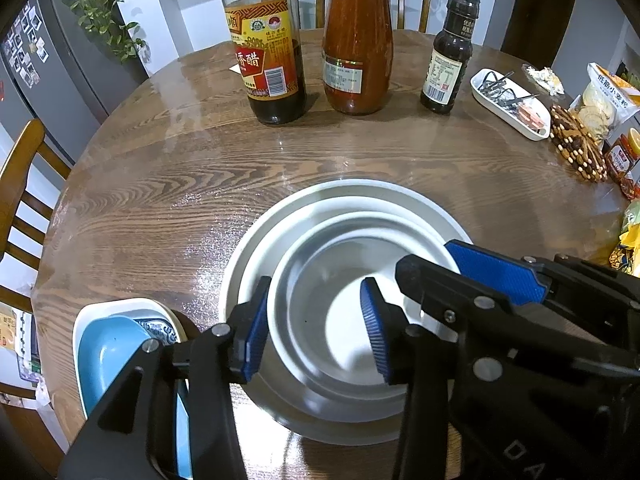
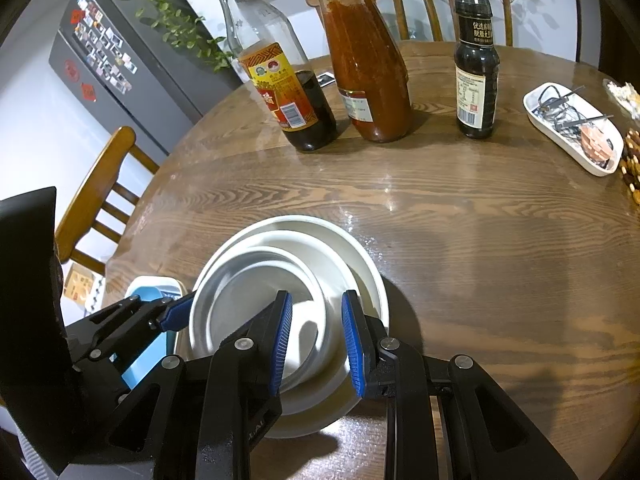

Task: Organize plates and bowls
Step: 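Open the left tool to release the ramekin inside the bowls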

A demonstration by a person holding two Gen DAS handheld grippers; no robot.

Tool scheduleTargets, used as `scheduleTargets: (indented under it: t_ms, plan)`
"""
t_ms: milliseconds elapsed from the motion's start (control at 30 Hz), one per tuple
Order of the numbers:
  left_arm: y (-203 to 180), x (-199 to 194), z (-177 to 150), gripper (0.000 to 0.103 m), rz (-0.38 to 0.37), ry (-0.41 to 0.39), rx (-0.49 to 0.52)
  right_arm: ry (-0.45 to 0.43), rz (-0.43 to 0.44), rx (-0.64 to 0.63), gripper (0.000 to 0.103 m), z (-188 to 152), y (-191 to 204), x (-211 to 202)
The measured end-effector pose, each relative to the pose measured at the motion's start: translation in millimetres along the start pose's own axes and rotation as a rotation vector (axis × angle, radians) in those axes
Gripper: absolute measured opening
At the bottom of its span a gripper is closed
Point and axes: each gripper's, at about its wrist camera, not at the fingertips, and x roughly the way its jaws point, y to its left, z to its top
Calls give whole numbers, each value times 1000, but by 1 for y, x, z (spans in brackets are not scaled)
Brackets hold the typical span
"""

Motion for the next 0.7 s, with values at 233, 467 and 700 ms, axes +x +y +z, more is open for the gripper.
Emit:
scheduleTargets:
  t_ms: [233, 467, 700]
  plan:
    - [0, 0, 0, 43, 0, 0, 0, -1, 0, 0, 26, 0, 0, 0]
    - [1, 0, 0, 43, 0, -2, 0, -1, 3, 4, 29, 0, -1, 0]
    - [0, -4, 0, 43, 2, -4, -5, -6, 7, 7, 33, -1, -1, -2]
